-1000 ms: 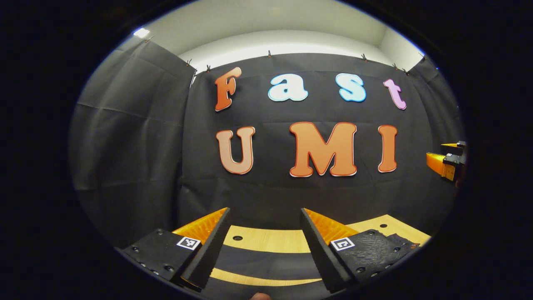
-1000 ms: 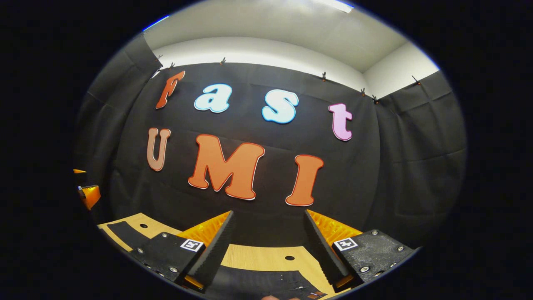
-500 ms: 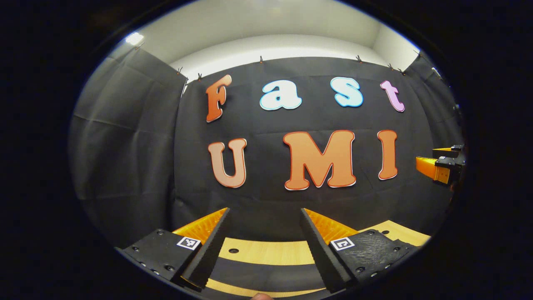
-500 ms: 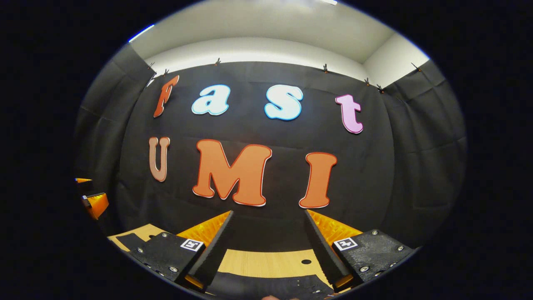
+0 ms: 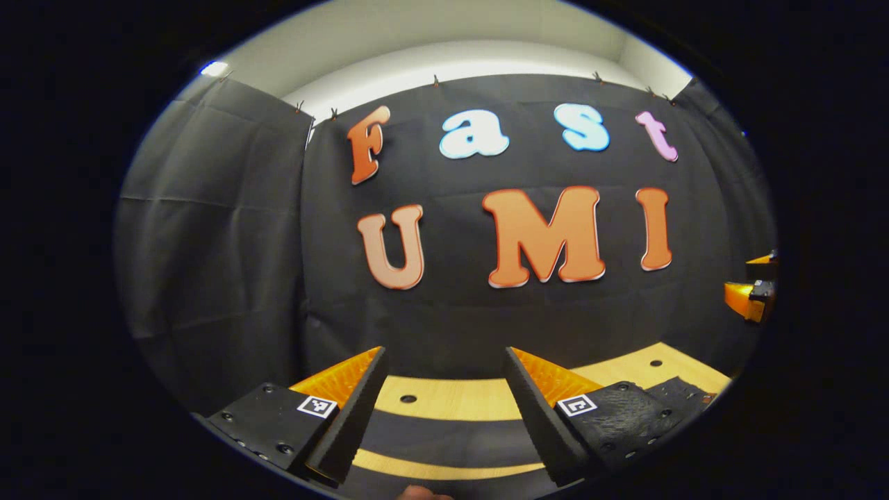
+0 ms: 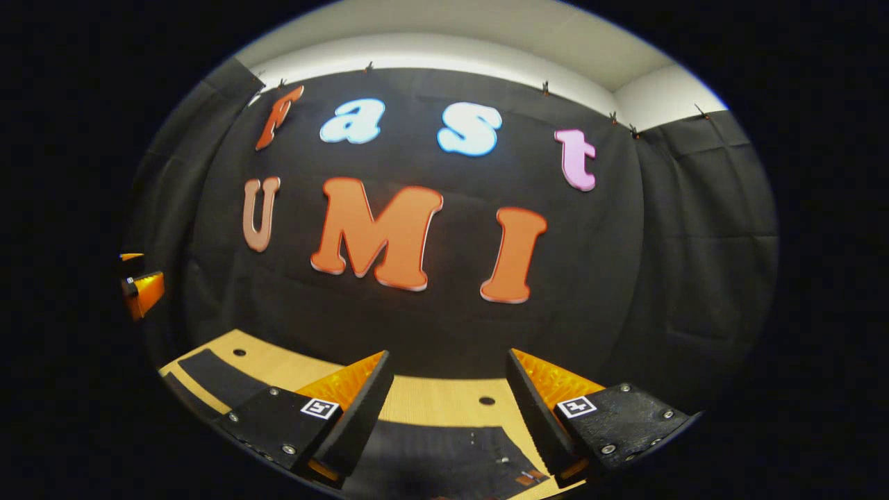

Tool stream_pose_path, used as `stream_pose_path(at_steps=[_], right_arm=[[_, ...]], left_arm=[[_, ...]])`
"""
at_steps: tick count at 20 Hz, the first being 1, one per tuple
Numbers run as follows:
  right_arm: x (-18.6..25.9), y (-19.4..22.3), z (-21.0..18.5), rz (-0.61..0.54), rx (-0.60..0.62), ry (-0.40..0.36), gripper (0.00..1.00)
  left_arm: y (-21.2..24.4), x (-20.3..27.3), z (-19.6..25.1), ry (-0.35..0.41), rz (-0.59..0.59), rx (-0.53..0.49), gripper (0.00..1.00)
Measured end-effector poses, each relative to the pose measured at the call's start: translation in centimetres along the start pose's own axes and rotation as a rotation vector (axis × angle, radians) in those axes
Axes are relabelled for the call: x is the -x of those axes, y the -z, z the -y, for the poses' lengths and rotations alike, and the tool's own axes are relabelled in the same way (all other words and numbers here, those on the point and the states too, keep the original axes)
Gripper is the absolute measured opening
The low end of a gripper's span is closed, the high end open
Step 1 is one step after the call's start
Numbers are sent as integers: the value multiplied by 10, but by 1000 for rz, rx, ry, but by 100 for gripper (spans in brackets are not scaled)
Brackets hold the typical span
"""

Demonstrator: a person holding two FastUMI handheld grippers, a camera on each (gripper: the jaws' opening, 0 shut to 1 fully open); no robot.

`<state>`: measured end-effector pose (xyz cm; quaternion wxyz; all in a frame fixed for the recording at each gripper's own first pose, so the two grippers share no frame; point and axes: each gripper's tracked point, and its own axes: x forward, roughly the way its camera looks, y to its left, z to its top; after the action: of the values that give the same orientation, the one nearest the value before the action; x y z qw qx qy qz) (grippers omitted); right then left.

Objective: Grasp the waist and the cuffs of the jeans and fold them to make the two legs overlap; first hold the waist and fold one-third of the jeans toward the cuffs, then hold the cuffs and fold the remaining one-third in the same direction to finish folding.

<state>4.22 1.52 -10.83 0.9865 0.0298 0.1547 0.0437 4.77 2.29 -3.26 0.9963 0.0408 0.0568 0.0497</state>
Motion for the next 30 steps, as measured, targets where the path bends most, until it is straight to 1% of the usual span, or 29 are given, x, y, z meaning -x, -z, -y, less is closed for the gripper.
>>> stream_pose_path(at_steps=[2, 4, 7, 8, 10, 11, 16, 18, 20, 21, 22, 24, 26, 27, 29, 30], right_arm=[[3, 37, 6, -132, -81, 0, 98], [3, 70, 14, -250, -105, 13, 98], [3, 96, 32, -336, -109, 49, 98], [3, 102, 36, -354, -116, 49, 99], [1, 115, 42, -391, -131, 44, 98], [0, 125, 44, -423, -132, 40, 98], [5, 177, 51, -581, -145, 15, 99], [8, 196, 50, -648, -158, 1, 99], [12, 224, 52, -720, -177, -16, 99], [15, 235, 51, -755, -188, -32, 99], [16, 241, 52, -777, -200, -30, 99], [17, 252, 55, -816, -209, -18, 99], [14, 261, 59, -841, -205, 7, 99], [14, 265, 62, -858, -210, 30, 98], [14, 276, 64, -899, -261, 74, 98], [14, 282, 66, -915, -284, 85, 99]], left_arm=[[26, 0, -18, -38, -89, 27, 100], [48, -1, -35, -80, -173, 46, 99], [77, 1, -59, -119, -272, 43, 99], [87, 3, -66, -138, -308, 47, 99], [116, 14, -87, -212, -434, 45, 99], [134, 20, -94, -226, -492, 61, 99], [197, 50, -114, -291, -726, 178, 100], [221, 69, -125, -330, -808, 239, 99], [249, 89, -140, -388, -917, 274, 100], [264, 93, -146, -409, -951, 309, 100], [275, 97, -149, -426, -986, 351, 100], [297, 102, -158, -461, -1051, 411, 100], [308, 108, -168, -500, -1117, 453, 100], [313, 110, -174, -507, -1151, 483, 100], [335, 105, -190, -515, -1197, 546, 99], [346, 109, -197, -523, -1225, 559, 99]])
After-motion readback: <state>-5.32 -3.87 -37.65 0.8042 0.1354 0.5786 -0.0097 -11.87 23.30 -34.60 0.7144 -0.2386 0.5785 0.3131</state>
